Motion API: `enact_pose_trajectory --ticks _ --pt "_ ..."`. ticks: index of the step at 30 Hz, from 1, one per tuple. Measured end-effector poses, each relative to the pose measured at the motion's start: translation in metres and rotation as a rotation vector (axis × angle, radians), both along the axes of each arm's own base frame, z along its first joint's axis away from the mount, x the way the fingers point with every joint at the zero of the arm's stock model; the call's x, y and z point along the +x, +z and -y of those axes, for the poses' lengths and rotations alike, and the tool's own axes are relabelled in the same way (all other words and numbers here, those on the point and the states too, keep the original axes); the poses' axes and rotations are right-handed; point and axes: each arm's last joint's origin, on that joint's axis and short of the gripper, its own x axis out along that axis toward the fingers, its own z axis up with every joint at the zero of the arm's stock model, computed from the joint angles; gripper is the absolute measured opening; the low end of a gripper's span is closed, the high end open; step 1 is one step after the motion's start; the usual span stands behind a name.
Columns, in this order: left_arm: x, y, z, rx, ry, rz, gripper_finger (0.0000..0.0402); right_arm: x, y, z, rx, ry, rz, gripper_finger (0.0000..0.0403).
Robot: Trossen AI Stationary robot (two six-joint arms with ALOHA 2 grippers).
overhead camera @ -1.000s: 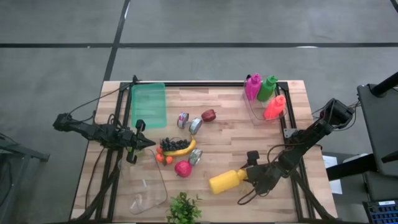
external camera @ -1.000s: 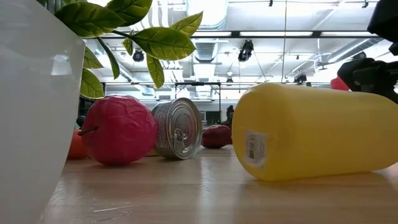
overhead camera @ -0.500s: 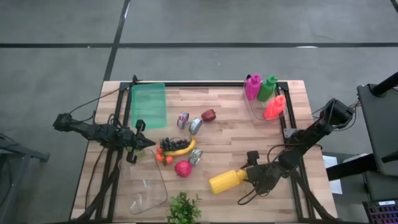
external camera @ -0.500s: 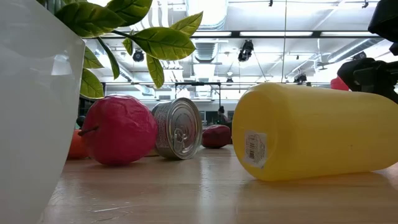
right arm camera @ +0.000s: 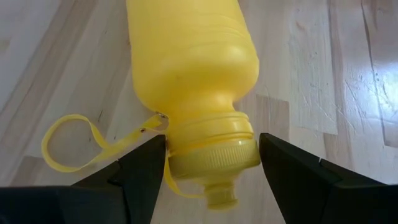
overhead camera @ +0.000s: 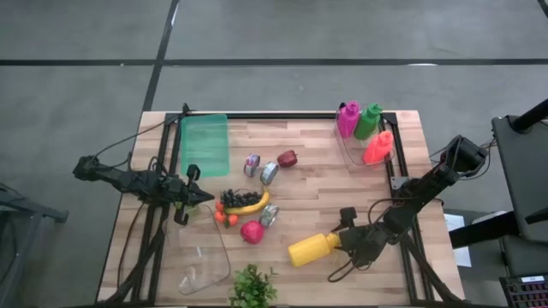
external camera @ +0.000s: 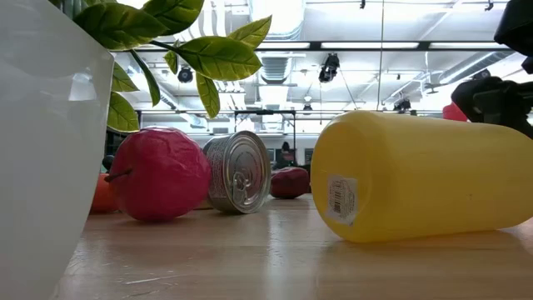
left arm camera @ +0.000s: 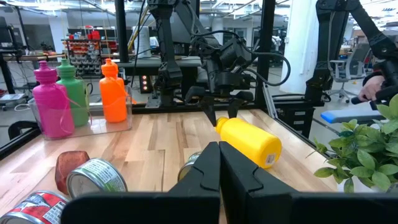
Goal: Pick & Place Food Item
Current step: Put the yellow tumbler bottle into the top right transparent bin
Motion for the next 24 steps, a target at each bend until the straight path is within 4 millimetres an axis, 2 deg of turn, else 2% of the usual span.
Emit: enact_pose_trajectory --ticks 9,17,24 --pt "0.0000 0.0000 0.0000 0.000 0.000 0.000 0.0000 0.0001 0.0000 0.0001 -0.015 0.016 0.001 0.0253" --pt "0.0000 -0.0001 0.0000 0.000 0.000 0.000 0.0000 0.0002 0.0001 0.0001 -0.014 0.015 0.002 0.0197" --pt "0.0000 -0.0001 0.0000 0.000 0.000 0.000 0.0000 0.0001 0.0001 0.0001 -0.013 0.016 0.002 0.0220"
